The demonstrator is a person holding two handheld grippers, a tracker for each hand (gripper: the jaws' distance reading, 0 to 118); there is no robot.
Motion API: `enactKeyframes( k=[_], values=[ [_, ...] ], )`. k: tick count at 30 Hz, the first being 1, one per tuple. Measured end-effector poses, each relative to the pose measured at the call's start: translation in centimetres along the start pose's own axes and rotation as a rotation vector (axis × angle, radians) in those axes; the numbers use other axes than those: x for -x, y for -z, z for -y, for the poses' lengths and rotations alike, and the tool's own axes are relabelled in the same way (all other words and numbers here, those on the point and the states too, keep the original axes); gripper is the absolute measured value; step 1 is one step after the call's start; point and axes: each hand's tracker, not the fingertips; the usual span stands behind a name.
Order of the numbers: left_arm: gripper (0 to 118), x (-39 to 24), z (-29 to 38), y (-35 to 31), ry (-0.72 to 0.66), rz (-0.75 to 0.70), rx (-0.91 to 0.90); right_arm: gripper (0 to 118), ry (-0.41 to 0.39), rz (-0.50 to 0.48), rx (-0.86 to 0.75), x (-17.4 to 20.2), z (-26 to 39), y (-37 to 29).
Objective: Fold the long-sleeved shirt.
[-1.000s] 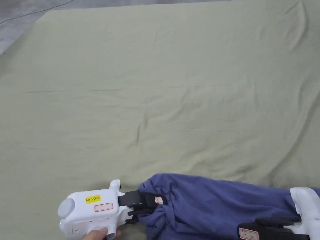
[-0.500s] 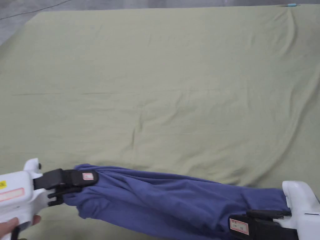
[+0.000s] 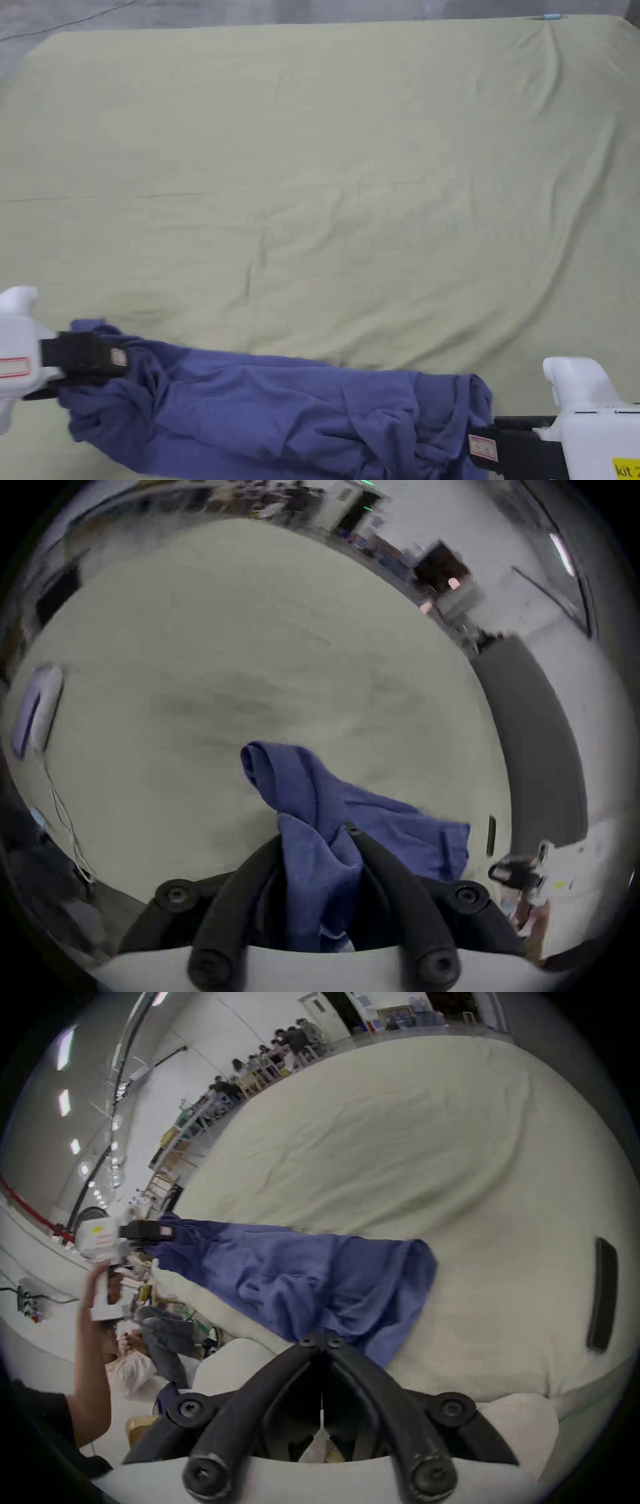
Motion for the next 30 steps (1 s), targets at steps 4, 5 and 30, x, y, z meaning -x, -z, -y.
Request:
enactKeyframes(
  k=[4,5,30],
  values=[
    [5,-10.3,1.4,2.3,0.125,0.098,0.03,0,0.05,0.082,0.001,-1.4,0.0,-0.9],
    [5,-12.8,1.9,3.5,0.162,0.116,0.061,0,0.057,0.082,-0.004,-1.8,0.1,-1.2],
    [0,-21.1,5.6,7.9,0.093,0.248,0.005,0,0.187,0.017,-0.088,-6.9,0.8,-4.6]
  ],
)
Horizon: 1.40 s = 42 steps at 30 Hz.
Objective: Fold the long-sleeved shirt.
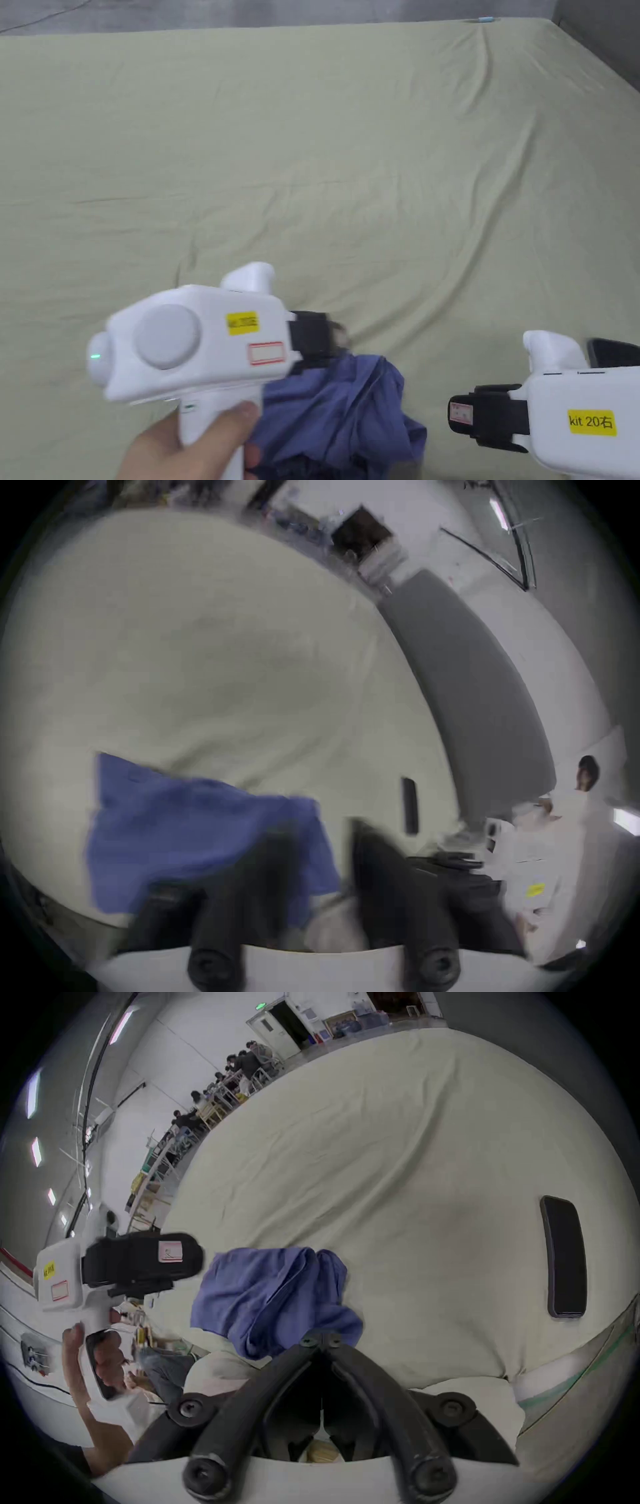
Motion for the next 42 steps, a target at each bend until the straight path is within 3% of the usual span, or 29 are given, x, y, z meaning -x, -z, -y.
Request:
enactKeyframes(
  k=[2,4,12,15,21,25,28,32,34,37,40,42],
  values=[
    [0,0.9,0.1,-1.1,0.064,-0.219,-0.083,0,0.012,-0.001,-0.001,-0.4,0.0,-0.1],
    [0,1.5,0.3,0.1,0.133,-0.287,0.0,0,0.026,0.004,-0.007,-0.8,0.0,-0.1],
    [0,-3.5,7.0,10.8,0.303,-0.2,0.255,0,0.104,0.035,-0.01,-2.1,0.8,-0.9],
    [0,-5.1,9.0,13.5,0.352,-0.277,0.276,0,0.109,0.072,-0.01,-2.7,1.1,-1.6],
    [0,-8.0,9.7,15.6,0.364,-0.193,0.324,0,0.128,0.093,-0.05,-3.5,1.1,-3.6],
    [0,-7.8,7.2,11.0,0.186,0.085,0.283,0,0.12,0.065,-0.112,-2.9,0.1,-4.4],
    [0,-5.8,4.2,5.3,0.19,0.123,0.171,0,0.091,0.018,-0.143,-1.2,-1.3,-3.6],
    [0,0.4,0.2,-1.1,0.126,-0.018,0.035,0,0.018,-0.108,-0.11,2.2,-2.9,0.4],
    [0,4.3,-1.0,-3.5,0.102,-0.157,-0.031,0,0.005,-0.136,-0.041,4.0,-3.4,3.7],
    [0,9.5,-1.4,-5.4,0.008,-0.226,-0.029,0,-0.034,-0.15,0.049,5.8,-3.4,8.5],
    [0,12.9,-0.3,-5.5,-0.076,-0.202,0.001,0,-0.036,-0.084,0.138,5.9,-2.8,12.4],
    [0,13.8,0.7,-5.2,-0.091,-0.22,0.024,0,-0.067,0.128,0.203,5.3,-2.1,14.5]
  ],
)
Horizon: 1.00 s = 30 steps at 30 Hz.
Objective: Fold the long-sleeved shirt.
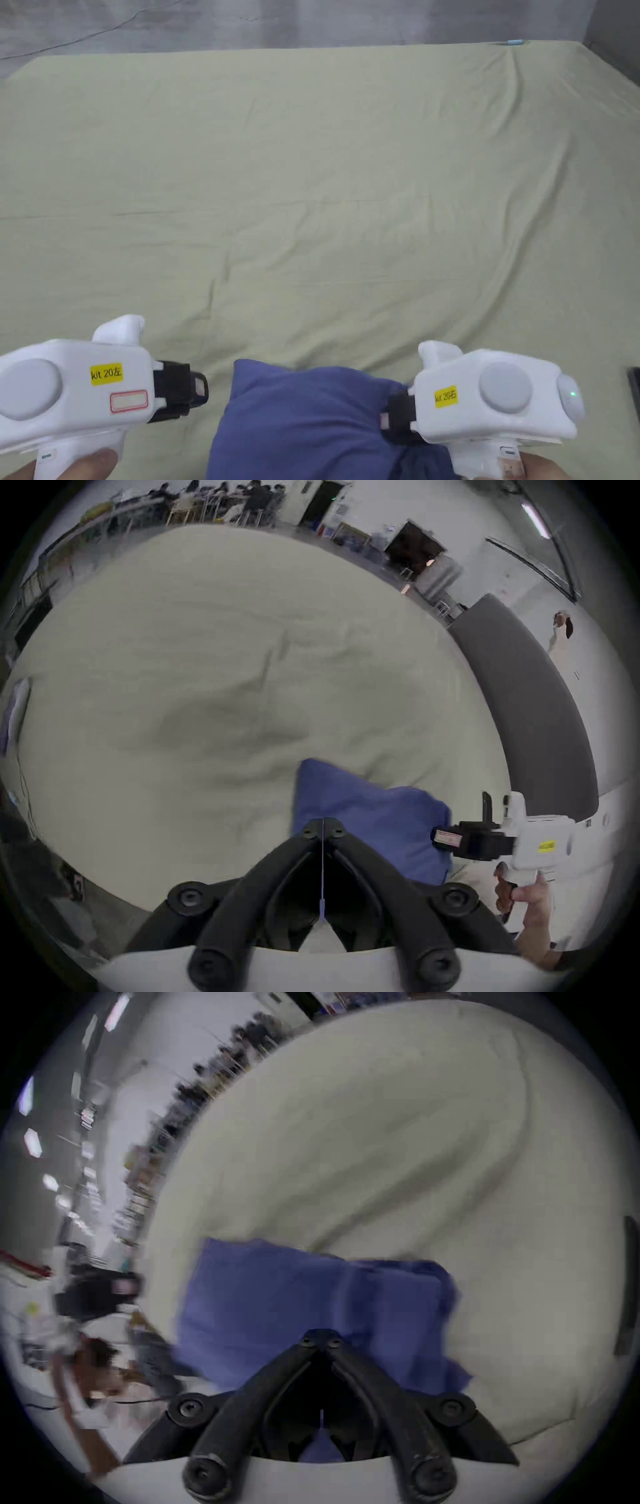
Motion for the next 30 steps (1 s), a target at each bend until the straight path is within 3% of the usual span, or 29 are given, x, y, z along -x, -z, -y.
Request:
enactKeyframes(
  k=[1,3,8,9,10,11,15,21,22,24,25,26,30],
  values=[
    [0,0.3,0.3,0.3,0.003,-0.003,0.011,0,-0.015,0.065,0.01,-0.4,0.3,0.9],
    [0,0.8,0.9,0.9,-0.002,0.0,0.031,0,0.008,-0.049,-0.045,-1.5,0.5,1.2],
    [3,1.5,1.0,2.2,-0.011,0.085,0.068,0,0.042,-0.063,-0.014,-2.2,-0.4,0.7],
    [38,1.6,0.8,2.6,-0.022,0.128,0.069,0,0.053,-0.07,-0.013,-2.3,-0.4,0.8],
    [85,2.1,0.6,3.0,-0.052,0.175,0.069,0,0.061,-0.078,-0.012,-2.5,-0.4,0.7],
    [118,2.4,0.4,3.6,-0.078,0.228,0.071,0,0.066,-0.084,-0.011,-2.6,-0.3,0.7],
    [115,3.5,0.7,8.4,-0.199,0.453,0.178,0,0.086,-0.122,-0.011,-3.4,-0.2,0.8],
    [114,3.5,0.4,12.7,-0.217,0.591,0.345,0,0.11,-0.173,0.0,-4.5,-0.4,0.9],
    [105,3.4,0.4,12.8,-0.198,0.589,0.323,0,0.117,-0.18,0.0,-4.6,-0.3,1.0],
    [67,2.8,0.5,12.1,-0.195,0.61,0.309,0,0.129,-0.189,-0.001,-4.8,-0.2,0.9],
    [67,2.9,0.5,11.7,-0.202,0.611,0.294,0,0.133,-0.192,-0.004,-4.8,-0.1,0.9],
    [14,2.9,0.4,11.5,-0.195,0.582,0.273,0,0.136,-0.193,-0.007,-4.8,0.0,0.9],
    [13,3.0,0.7,10.7,-0.199,0.533,0.276,0,0.141,-0.174,-0.031,-3.4,0.4,-0.3]
  ],
)
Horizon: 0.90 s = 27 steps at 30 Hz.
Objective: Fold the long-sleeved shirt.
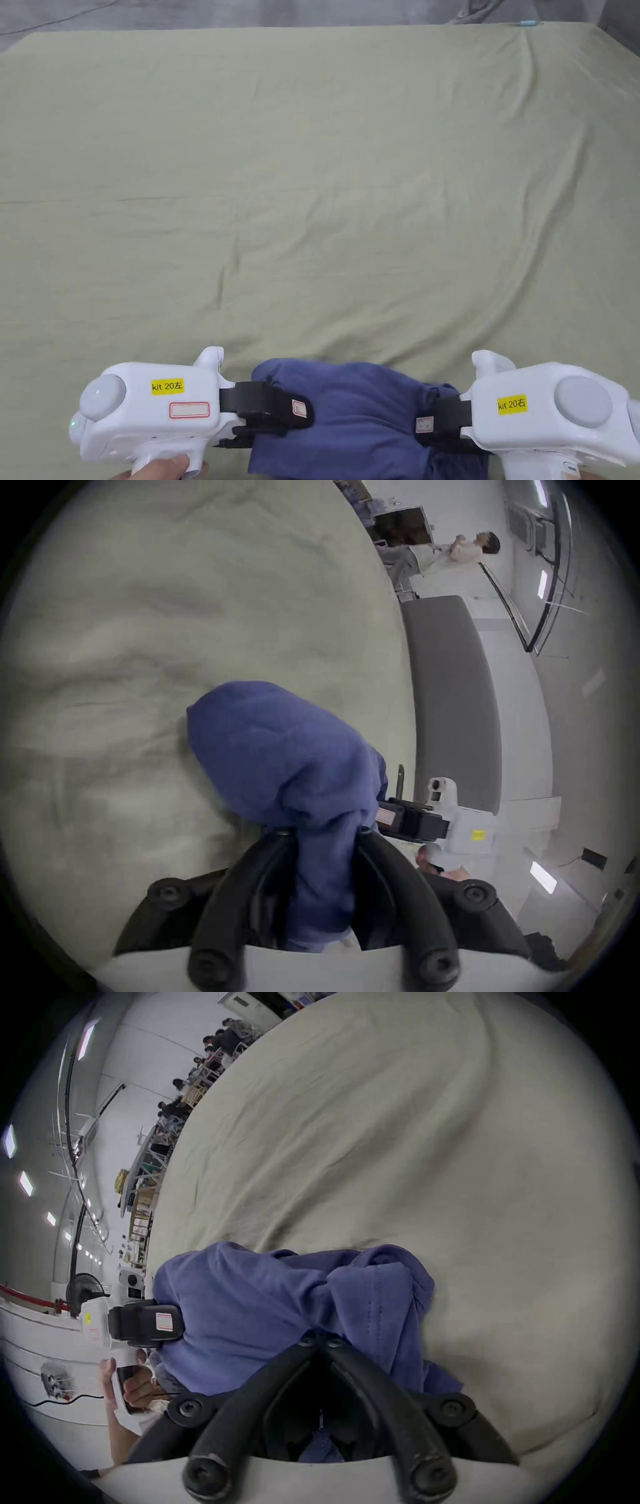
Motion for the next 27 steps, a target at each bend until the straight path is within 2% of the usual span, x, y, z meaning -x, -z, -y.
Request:
enactKeyframes(
  k=[3,7,9,13,16,22,27],
  values=[
    [13,-2.2,0.3,-2.4,0.085,-0.122,-0.042,0,-0.036,0.06,-0.062,3.4,0.6,-1.5],
    [13,-4.3,-0.3,-7.1,0.162,-0.244,-0.04,0,-0.177,0.1,-0.112,11.0,1.1,-1.9],
    [13,-4.3,-0.8,-10.0,0.174,-0.291,-0.067,0,-0.234,0.057,-0.102,15.0,1.4,-0.8],
    [13,-2.3,-2.2,-17.3,0.178,-0.492,-0.134,0,-0.328,-0.005,-0.058,22.7,3.0,2.2],
    [13,0.6,-2.8,-23.3,0.125,-0.633,-0.191,0,-0.394,-0.059,-0.025,27.0,4.6,3.9],
    [13,7.1,-2.2,-31.0,-0.02,-0.827,-0.251,0,-0.459,-0.074,0.042,31.3,6.8,6.9],
    [13,11.8,-2.0,-31.6,-0.097,-0.849,-0.238,0,-0.482,-0.071,0.065,32.8,7.6,8.5]
  ],
)
